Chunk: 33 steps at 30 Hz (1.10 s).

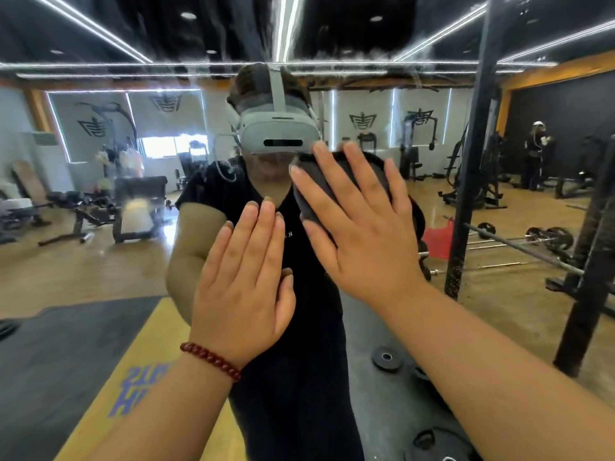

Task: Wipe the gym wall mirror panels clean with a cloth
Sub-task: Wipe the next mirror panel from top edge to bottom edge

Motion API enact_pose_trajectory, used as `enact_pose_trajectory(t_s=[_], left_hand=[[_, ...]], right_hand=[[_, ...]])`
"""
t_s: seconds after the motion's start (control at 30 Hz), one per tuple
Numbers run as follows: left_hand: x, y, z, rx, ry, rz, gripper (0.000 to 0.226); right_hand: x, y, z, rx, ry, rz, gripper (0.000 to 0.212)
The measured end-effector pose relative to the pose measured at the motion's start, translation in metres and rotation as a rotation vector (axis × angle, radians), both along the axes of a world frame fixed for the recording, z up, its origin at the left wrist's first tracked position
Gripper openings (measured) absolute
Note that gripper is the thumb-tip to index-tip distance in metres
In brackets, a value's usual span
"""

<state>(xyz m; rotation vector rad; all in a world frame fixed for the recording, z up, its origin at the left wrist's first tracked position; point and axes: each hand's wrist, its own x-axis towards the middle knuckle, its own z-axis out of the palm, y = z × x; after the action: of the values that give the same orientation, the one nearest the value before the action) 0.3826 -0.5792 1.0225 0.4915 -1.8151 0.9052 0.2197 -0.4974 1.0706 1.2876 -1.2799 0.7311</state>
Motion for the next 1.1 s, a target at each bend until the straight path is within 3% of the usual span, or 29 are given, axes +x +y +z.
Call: enact_pose_trajectory(t_s=[0.23,0.5,0.63,0.77,0.97,1.1], left_hand=[[-0.002,-0.001,-0.006,0.001,0.023,-0.013,0.062],[-0.002,0.001,-0.016,0.029,0.039,-0.060,0.061],[-0.001,0.001,-0.038,0.068,0.038,-0.058,0.063],[0.000,0.004,-0.079,0.137,-0.021,-0.039,0.067],[0.000,0.005,-0.106,0.149,-0.038,-0.020,0.070],[-0.001,0.003,-0.107,0.131,-0.011,-0.033,0.070]], right_hand=[[-0.006,0.011,-0.121,0.153,-0.011,-0.121,0.056],[0.018,-0.003,-0.023,-0.018,-0.217,0.021,0.052],[0.006,-0.003,-0.073,0.041,-0.057,-0.042,0.054],[-0.004,0.004,-0.148,0.130,-0.023,-0.107,0.057],[0.017,0.004,-0.105,0.082,-0.152,0.024,0.053],[0.015,-0.006,-0.107,0.001,-0.116,0.004,0.053]])
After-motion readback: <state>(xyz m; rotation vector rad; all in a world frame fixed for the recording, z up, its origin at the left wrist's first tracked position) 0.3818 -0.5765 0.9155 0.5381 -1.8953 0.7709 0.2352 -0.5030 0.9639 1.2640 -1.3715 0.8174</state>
